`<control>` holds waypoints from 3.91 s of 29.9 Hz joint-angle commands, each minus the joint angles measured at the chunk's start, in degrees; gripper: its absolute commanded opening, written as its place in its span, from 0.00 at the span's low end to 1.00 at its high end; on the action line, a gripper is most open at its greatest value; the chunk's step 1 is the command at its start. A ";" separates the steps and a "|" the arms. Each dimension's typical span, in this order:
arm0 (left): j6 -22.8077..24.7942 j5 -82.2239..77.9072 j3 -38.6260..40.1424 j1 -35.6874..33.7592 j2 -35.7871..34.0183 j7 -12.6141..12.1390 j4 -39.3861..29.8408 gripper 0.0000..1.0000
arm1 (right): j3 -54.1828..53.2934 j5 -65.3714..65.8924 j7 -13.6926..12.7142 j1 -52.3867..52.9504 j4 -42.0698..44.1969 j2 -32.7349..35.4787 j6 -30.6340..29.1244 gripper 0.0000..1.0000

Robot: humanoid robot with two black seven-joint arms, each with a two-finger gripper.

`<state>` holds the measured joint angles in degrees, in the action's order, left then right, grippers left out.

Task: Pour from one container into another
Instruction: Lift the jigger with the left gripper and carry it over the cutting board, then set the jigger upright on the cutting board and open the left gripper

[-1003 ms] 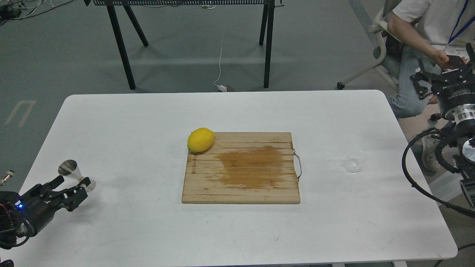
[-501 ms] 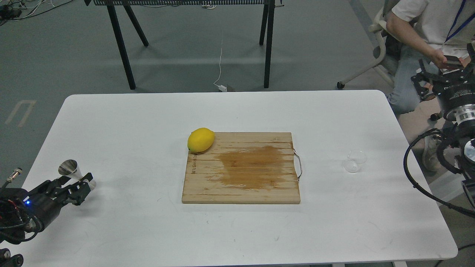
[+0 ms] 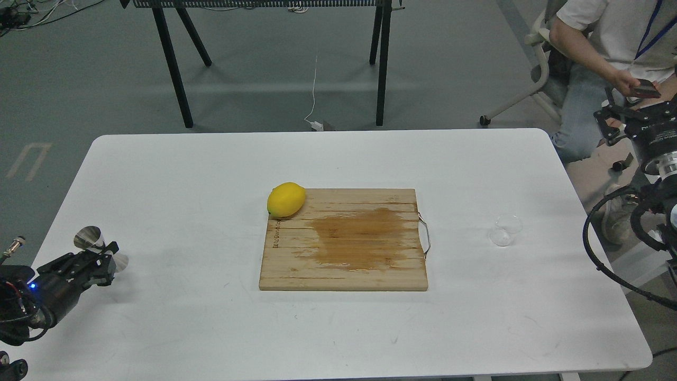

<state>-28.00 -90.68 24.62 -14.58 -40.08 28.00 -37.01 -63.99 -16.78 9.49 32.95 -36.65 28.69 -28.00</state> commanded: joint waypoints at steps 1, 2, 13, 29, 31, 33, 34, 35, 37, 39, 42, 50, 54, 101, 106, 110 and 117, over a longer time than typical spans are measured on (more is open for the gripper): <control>0.00 -1.16 -0.01 -0.01 0.00 0.00 0.09 0.12 | -0.08 0.00 0.00 -0.34 0.08 0.05 0.00 1.00; 0.00 -1.43 -0.01 -0.01 0.00 0.00 0.09 0.09 | -0.08 0.00 0.00 -0.34 0.08 0.05 0.00 1.00; 0.00 -1.69 0.17 -3.69 -0.87 0.00 -1.58 0.07 | -0.25 0.00 0.00 -0.43 0.00 0.13 0.00 1.00; 1.53 -31.92 0.26 -26.53 3.15 0.00 -18.19 0.07 | -0.34 0.00 0.27 -0.61 -0.62 5.05 0.00 1.00; 2.25 -32.71 0.17 -28.13 6.67 0.00 -18.19 0.06 | -0.43 0.00 0.27 -1.04 -0.62 5.41 0.00 1.00; 2.25 -33.85 0.17 -28.83 9.13 0.00 -18.10 0.06 | -0.43 -0.09 0.35 -1.31 -0.53 5.58 0.00 1.00; 2.25 -34.32 0.17 -28.92 10.45 0.00 -18.10 0.06 | -0.43 -0.09 0.35 -1.31 -0.53 5.76 0.00 1.00; 2.25 -34.32 0.17 -28.92 12.03 0.00 -18.10 0.06 | -0.43 -0.09 0.35 -1.31 -0.53 5.85 0.00 1.00; 2.25 -34.32 -0.09 -28.83 15.89 0.00 -17.40 0.06 | -0.43 0.00 0.35 -1.40 -0.36 5.93 0.00 1.00; 2.33 -34.32 -2.11 -28.83 19.06 0.00 -16.44 0.06 | -0.43 0.00 0.35 -1.40 -0.36 5.93 0.00 1.00; 2.25 -34.32 -6.41 -28.75 22.84 0.00 -13.98 0.06 | -0.43 0.00 0.35 -1.84 -0.44 5.93 0.00 1.00; 2.16 -34.32 -11.16 -28.57 31.20 0.00 -3.87 0.06 | -0.43 -0.09 0.35 -2.54 -0.44 6.02 0.00 1.00; 2.07 -34.32 -13.54 -28.57 32.52 0.00 -0.62 0.07 | -0.43 -0.09 0.44 -2.63 -0.44 6.20 0.00 1.00; 0.00 -34.32 -18.11 -28.48 40.08 0.00 13.27 0.38 | -2.19 -0.09 0.44 -4.65 -0.44 7.08 0.00 1.00; 0.00 -34.32 -18.20 -28.57 40.08 0.00 13.27 0.51 | -2.19 -0.09 0.44 -4.65 -0.53 7.08 0.00 1.00; 0.00 -34.32 -18.29 -28.48 40.08 0.00 13.19 0.66 | -2.19 -0.09 0.44 -4.56 -0.44 7.08 0.00 1.00; 0.00 -34.32 -17.85 -28.48 40.08 0.00 12.31 0.73 | -2.19 -0.09 0.44 -4.65 -0.44 7.08 0.00 1.00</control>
<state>-27.99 -125.01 6.38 -43.01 0.00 28.00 -24.20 -66.19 -16.88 9.93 28.32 -37.11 35.77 -28.00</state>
